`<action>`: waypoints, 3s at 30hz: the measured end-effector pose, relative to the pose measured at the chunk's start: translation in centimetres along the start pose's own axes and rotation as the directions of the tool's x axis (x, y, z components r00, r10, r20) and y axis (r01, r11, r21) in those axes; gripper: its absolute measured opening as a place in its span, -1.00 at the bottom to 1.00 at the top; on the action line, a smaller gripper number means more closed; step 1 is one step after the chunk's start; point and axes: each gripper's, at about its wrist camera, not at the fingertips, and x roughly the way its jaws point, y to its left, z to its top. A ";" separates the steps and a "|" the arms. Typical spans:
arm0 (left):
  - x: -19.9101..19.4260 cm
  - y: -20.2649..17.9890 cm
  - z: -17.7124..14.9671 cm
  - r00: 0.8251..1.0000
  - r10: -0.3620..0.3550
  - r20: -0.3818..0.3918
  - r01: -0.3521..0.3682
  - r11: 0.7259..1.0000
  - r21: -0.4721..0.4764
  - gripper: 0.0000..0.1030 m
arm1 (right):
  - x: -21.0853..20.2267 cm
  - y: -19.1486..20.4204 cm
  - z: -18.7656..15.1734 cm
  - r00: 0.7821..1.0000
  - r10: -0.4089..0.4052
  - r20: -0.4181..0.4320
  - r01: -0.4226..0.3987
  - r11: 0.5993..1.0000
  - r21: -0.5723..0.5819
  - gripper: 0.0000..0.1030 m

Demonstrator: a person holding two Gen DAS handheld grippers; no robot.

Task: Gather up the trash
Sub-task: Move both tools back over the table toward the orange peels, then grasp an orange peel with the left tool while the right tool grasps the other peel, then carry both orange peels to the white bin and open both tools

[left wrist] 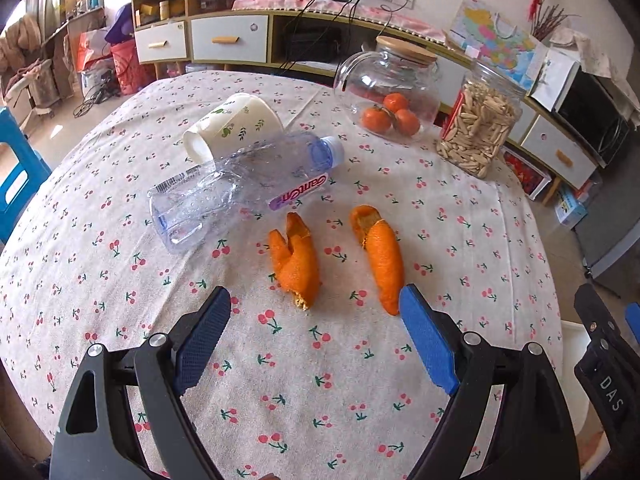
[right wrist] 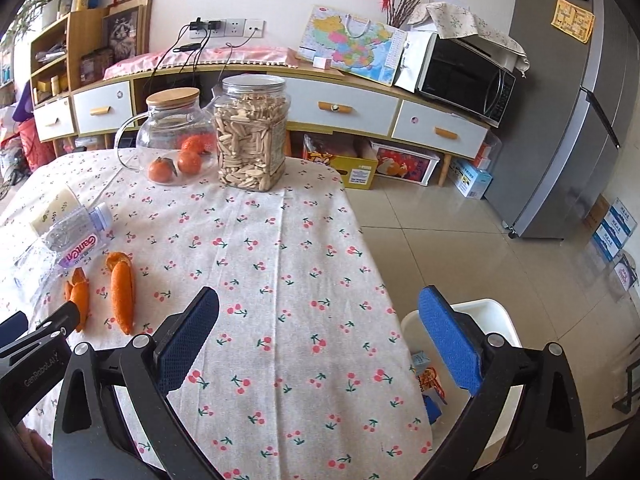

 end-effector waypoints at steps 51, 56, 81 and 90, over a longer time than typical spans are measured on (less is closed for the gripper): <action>-1.7 7.6 1.9 0.995 0.070 0.068 -0.072 0.997 0.019 -0.56 | 6.8 13.7 -0.8 0.887 0.400 -0.230 -0.431 0.896 -0.103 -0.70; -2.4 7.7 2.3 0.994 0.066 0.091 -0.067 0.998 0.000 -0.56 | 5.1 12.5 -0.4 0.891 0.416 -0.184 -0.436 0.896 -0.083 -0.73; -5.7 -1.8 2.4 0.981 -0.093 0.173 0.078 0.993 0.089 -0.56 | -0.5 0.8 1.4 0.950 0.310 0.042 -0.310 0.951 -0.004 -0.73; -6.0 -6.8 1.4 0.970 -0.168 0.173 0.142 0.978 0.153 -0.56 | -0.9 -4.7 0.7 0.971 0.229 0.070 -0.232 0.972 0.044 -0.73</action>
